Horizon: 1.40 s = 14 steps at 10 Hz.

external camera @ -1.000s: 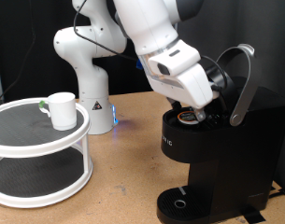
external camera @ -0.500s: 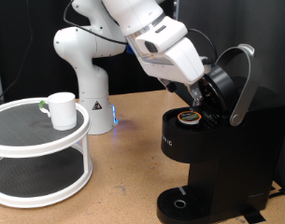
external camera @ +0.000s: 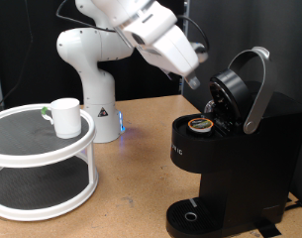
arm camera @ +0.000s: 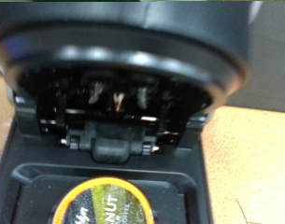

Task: Make a cup of coffee with the keurig machine

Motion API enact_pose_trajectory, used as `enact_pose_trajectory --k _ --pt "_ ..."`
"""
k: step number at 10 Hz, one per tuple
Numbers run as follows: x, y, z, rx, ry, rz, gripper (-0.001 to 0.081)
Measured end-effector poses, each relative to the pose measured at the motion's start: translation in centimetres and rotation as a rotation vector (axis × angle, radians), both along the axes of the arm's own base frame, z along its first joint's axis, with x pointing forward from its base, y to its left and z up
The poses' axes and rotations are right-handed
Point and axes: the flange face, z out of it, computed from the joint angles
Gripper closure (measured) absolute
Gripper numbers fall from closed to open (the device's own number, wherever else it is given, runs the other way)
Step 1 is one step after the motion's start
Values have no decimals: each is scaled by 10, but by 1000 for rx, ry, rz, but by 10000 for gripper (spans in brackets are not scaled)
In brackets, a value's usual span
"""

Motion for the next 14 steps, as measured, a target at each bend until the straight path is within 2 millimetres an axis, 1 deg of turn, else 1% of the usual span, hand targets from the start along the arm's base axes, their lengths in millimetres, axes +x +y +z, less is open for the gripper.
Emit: enact_pose_trajectory --k 2,4,6,8,10,11,12,14 --pt "1 -21 26 58 3 -67 3" --pt "1 -37 49 82 -6 -75 3" --pt "-1 -49 65 98 -6 -68 3" --pt "-2 -54 71 93 -10 -49 3" --pt "-2 -52 69 113 -7 -53 3" --pt "-1 -48 69 132 -7 -53 3" --pt "1 -39 69 143 -12 -53 3" --pt "7 -9 67 124 -6 -51 3"
